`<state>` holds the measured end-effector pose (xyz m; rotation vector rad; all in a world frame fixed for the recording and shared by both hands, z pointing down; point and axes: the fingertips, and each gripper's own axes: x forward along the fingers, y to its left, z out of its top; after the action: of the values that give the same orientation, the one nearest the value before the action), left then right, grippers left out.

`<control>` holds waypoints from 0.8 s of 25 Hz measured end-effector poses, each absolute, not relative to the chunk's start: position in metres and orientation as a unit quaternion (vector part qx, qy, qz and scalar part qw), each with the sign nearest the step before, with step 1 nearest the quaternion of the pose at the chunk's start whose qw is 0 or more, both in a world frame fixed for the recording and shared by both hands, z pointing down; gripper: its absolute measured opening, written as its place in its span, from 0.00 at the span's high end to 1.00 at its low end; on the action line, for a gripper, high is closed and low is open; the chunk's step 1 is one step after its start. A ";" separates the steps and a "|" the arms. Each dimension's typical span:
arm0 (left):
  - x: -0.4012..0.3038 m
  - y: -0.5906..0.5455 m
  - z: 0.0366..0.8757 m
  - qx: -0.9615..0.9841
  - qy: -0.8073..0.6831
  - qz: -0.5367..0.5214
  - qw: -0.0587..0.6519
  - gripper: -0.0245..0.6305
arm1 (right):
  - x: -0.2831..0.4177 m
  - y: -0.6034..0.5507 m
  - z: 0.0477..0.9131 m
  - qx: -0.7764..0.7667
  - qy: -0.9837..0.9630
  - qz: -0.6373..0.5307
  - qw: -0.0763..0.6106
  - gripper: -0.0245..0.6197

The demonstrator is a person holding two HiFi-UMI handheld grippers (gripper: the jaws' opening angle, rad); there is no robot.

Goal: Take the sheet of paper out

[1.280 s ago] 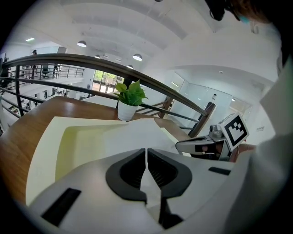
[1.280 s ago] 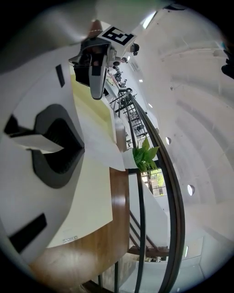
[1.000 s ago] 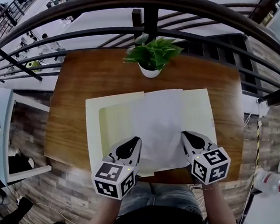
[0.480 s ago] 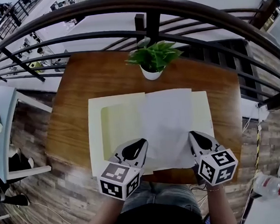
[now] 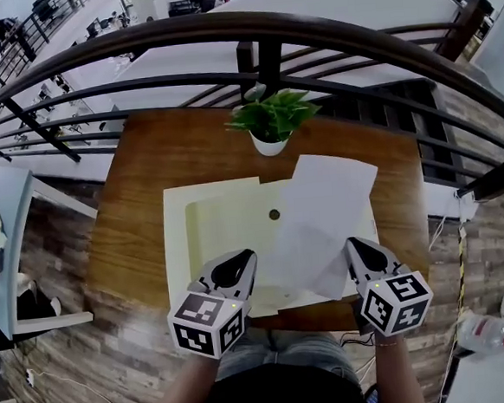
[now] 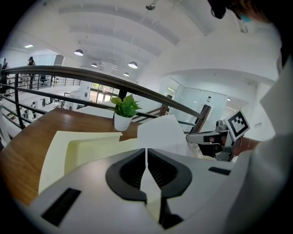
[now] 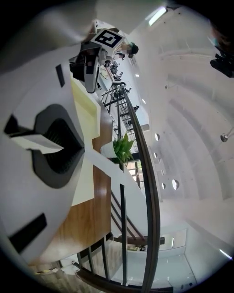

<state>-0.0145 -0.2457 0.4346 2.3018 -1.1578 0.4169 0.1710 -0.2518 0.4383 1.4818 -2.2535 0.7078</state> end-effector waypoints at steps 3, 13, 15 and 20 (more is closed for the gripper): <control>-0.015 -0.248 0.424 0.858 -0.423 0.148 0.251 0.92 | 0.168 -0.254 0.423 0.530 -0.798 0.235 0.165 0.92; -0.022 -0.256 0.396 0.870 -0.422 0.113 0.230 0.92 | 0.142 -0.255 0.364 0.530 -0.820 0.176 0.126 0.92; -0.024 -0.257 0.390 0.872 -0.421 0.108 0.223 0.92 | 0.135 -0.255 0.355 0.527 -0.825 0.166 0.121 0.92; -0.033 -0.258 0.372 0.878 -0.422 0.090 0.208 0.92 | 0.117 -0.255 0.336 0.519 -0.836 0.147 0.101 0.92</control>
<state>-0.0325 -0.2576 0.3724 2.4441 -1.1750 0.2502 0.1170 -0.2545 0.3365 1.5326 -2.4703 0.4355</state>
